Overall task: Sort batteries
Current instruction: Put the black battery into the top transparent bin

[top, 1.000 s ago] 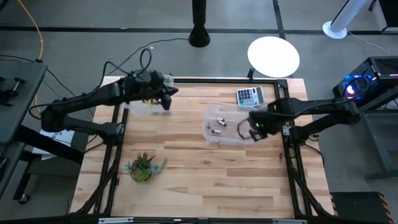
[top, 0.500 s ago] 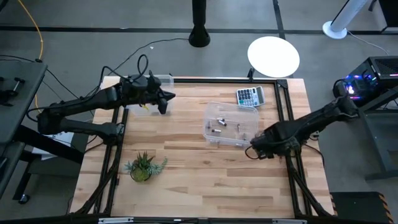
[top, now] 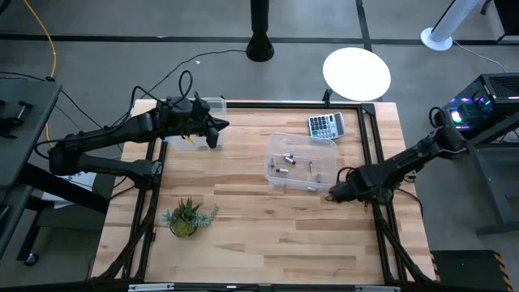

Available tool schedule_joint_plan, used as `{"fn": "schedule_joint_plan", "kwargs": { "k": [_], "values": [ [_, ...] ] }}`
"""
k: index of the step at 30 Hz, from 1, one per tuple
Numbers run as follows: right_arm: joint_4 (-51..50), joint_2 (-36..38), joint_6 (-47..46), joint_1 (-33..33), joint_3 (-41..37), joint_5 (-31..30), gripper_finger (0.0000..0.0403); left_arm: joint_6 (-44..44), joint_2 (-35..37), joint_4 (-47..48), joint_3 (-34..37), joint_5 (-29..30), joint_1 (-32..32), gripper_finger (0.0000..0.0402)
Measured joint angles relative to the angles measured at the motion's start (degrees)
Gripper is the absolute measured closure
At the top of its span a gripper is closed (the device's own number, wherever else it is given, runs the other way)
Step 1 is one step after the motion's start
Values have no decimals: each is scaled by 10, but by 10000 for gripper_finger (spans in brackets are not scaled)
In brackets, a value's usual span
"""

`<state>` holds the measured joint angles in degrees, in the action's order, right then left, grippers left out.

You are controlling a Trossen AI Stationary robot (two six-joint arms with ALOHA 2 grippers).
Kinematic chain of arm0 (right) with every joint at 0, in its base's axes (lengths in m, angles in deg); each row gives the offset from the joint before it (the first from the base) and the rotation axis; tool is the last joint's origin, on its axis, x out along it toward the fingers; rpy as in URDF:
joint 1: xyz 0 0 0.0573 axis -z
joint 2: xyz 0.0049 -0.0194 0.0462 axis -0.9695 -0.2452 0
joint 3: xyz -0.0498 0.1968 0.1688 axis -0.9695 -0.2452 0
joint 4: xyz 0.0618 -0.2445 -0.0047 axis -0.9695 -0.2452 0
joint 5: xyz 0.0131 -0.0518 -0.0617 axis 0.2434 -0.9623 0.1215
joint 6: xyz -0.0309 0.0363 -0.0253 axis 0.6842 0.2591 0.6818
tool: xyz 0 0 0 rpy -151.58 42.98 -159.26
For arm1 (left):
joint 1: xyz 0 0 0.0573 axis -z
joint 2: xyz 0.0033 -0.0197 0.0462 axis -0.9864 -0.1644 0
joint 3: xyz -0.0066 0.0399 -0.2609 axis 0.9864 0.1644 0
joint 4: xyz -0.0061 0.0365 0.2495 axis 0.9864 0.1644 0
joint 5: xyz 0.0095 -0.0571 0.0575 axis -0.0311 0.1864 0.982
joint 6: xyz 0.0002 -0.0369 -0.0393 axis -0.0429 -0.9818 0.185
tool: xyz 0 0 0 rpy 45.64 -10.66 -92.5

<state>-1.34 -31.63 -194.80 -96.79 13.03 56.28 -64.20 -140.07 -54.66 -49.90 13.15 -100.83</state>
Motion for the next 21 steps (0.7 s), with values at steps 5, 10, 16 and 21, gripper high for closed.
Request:
{"fn": "schedule_joint_plan", "kwargs": {
  "k": [5, 10, 16, 21],
  "values": [
    [-5, 0, -117, -56, -23, -14, 231, -1, 0, 0, 0, 0, 0, 401],
    [-4, 0, -115, -79, -45, 6, 231, -1, 0, -2, 0, 1, 0, 401],
    [122, 0, -128, -80, -106, 14, 231, -2, 0, -7, 0, 0, 0, 401],
    [122, 0, -121, -74, -125, 20, 232, -17, 0, -6, 0, -1, 0, 401]
  ]
}}
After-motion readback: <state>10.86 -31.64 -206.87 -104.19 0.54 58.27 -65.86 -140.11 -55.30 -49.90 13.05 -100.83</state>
